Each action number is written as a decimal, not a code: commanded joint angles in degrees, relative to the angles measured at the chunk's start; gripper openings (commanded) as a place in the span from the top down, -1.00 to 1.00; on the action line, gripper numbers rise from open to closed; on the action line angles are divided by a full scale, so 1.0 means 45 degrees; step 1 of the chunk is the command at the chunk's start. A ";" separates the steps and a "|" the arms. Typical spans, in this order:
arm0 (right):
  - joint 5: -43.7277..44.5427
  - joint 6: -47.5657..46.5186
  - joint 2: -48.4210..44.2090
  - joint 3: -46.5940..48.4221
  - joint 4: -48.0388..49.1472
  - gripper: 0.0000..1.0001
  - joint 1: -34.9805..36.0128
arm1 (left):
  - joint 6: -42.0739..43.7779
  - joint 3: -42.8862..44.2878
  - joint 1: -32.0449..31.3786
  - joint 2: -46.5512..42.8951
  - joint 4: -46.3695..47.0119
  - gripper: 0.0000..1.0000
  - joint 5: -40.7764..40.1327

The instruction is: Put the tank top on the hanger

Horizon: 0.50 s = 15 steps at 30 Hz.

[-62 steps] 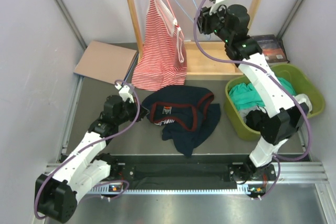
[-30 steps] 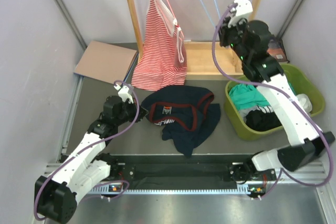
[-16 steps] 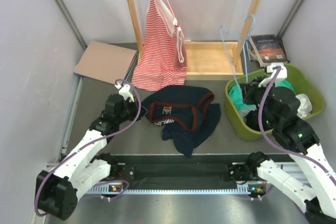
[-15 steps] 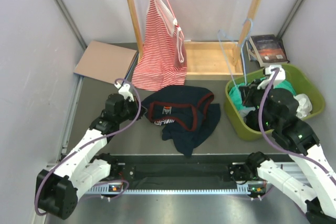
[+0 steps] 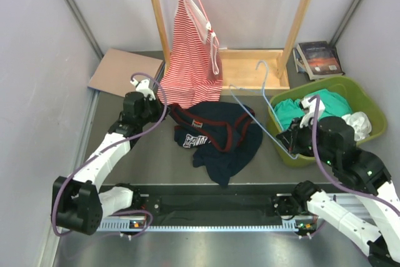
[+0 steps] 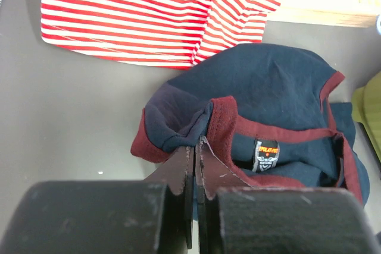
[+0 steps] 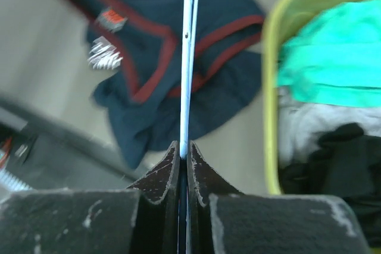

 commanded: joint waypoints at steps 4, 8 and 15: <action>-0.4537 -0.1288 -0.0554 0.0678 -0.0671 1.00 0.0097 | 0.0590 0.0143 0.0547 0.0083 0.2030 1.00 0.2682; -0.5946 -0.1698 -0.0728 0.0443 -0.0360 1.00 0.0116 | 0.0513 -0.0032 0.0645 -0.0014 0.2498 1.00 0.3953; -0.6631 -0.1758 -0.1218 -0.0102 0.0694 1.00 0.0116 | -0.0444 -0.0150 0.0645 -0.0248 0.2714 1.00 0.5536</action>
